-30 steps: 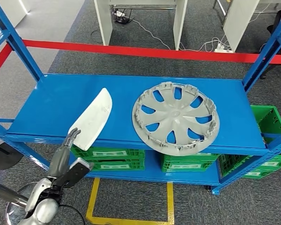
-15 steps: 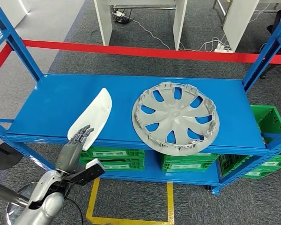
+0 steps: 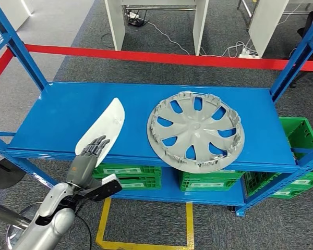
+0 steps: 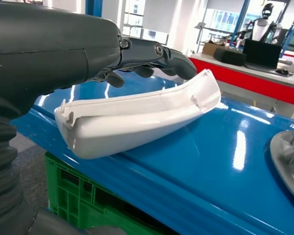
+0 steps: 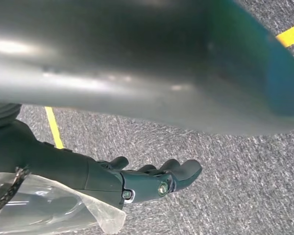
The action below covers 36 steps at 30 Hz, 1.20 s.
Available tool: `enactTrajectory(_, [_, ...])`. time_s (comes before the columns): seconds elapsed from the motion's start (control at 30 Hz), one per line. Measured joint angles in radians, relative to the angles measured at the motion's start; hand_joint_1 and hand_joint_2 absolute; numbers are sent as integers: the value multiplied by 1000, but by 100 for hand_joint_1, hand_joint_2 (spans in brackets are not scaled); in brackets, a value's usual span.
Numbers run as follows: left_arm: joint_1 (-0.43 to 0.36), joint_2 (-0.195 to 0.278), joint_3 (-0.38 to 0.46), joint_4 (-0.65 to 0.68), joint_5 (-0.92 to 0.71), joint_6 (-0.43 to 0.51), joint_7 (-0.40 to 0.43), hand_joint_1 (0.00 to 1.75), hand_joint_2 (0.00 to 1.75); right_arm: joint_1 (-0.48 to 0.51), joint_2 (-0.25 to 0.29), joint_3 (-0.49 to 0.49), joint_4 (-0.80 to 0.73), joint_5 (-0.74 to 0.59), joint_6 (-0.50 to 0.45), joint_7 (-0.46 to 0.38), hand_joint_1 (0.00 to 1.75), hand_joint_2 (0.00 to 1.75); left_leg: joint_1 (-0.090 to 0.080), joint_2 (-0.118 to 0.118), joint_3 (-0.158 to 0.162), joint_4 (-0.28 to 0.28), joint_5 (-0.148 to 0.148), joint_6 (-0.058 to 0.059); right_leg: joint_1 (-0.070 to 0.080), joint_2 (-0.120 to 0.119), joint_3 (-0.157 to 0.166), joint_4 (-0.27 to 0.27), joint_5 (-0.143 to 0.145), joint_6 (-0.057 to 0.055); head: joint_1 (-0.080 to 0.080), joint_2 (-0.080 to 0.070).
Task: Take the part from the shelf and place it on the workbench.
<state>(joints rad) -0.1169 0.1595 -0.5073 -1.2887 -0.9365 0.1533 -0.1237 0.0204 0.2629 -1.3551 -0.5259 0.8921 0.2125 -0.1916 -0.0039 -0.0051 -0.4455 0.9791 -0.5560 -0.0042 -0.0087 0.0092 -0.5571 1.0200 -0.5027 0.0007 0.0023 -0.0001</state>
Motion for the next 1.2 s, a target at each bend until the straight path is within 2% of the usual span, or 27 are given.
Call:
enactTrajectory(0.43, [40,15,47,8,6,20,25,0,175,-2,21,-65,-57,52,77,25,0,0,0,0,0,0,0,0,0,0,0,0,0,0,0,0])
enactTrajectory(0.93, [60,17,117,7,-4,37,33,0,175,-10,41,-112,-98,84,90,23,0,0,0,0,0,0,0,0,0,0,0,0,0,0,0,0])
enactTrajectory(1.2, [33,20,131,17,-45,19,40,0,175,-22,43,-126,-99,144,88,2,0,0,0,0,0,0,0,0,0,0,0,0,0,0,0,0])
